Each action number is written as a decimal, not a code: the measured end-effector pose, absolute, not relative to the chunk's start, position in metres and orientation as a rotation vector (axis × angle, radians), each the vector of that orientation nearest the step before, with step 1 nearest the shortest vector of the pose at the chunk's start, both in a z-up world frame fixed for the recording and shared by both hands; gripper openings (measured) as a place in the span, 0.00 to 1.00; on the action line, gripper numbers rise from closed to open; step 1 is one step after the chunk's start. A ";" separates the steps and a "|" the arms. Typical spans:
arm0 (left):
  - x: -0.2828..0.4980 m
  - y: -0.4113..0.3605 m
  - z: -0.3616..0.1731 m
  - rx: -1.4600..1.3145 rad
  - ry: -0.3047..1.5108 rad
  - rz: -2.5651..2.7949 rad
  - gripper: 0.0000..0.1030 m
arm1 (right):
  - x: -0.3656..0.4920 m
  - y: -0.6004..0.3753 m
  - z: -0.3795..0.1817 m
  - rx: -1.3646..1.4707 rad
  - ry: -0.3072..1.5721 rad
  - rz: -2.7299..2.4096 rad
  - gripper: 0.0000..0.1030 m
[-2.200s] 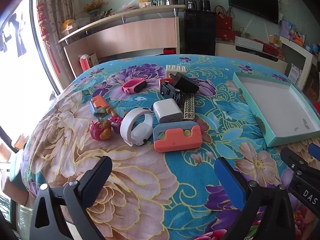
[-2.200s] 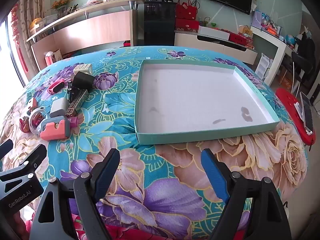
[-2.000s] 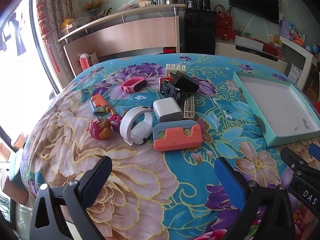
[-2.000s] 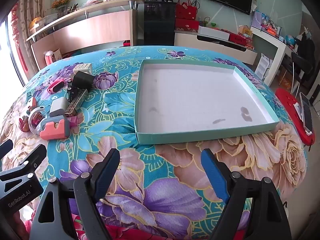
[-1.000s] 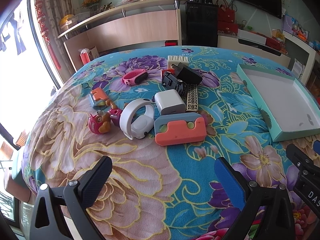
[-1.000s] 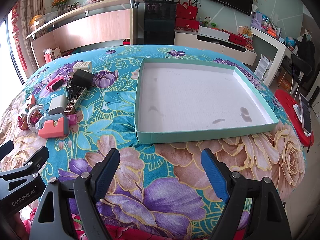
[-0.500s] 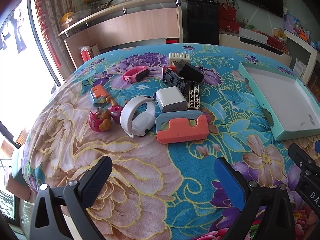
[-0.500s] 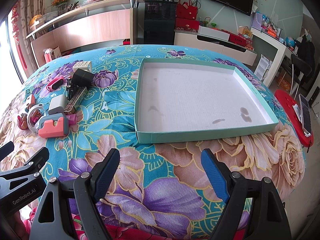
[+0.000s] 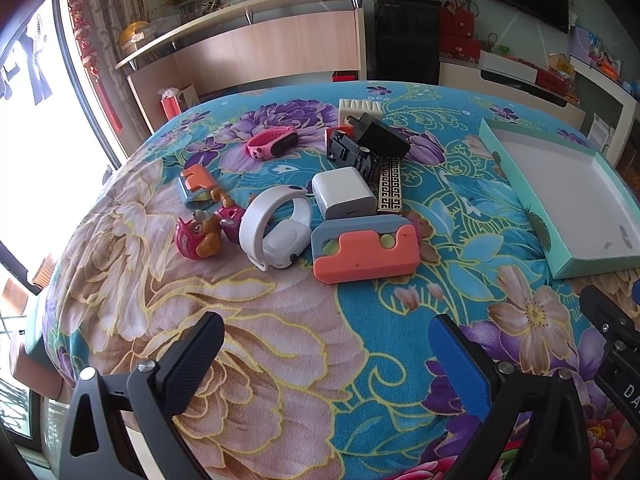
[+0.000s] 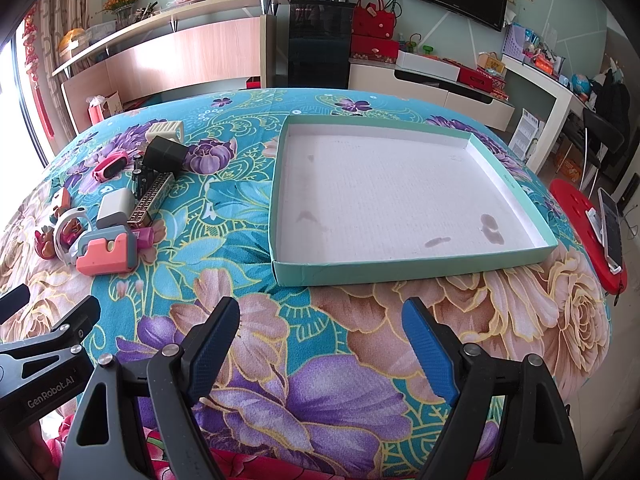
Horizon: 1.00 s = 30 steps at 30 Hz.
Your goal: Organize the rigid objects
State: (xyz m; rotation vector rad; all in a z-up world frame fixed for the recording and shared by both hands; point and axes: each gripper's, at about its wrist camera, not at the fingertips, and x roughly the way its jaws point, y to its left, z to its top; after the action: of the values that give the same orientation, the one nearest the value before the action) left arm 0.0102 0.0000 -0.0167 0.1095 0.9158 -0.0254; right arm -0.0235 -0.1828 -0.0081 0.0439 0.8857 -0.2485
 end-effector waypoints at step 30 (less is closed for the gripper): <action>0.008 0.007 -0.016 0.070 0.918 -0.034 1.00 | -0.019 -0.182 -0.009 0.048 0.892 -0.242 0.81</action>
State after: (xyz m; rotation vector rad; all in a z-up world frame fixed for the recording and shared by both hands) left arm 0.0084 0.0066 -0.0159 0.0699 0.9182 -0.0344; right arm -0.0193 -0.1823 -0.0094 0.0477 0.8916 -0.2424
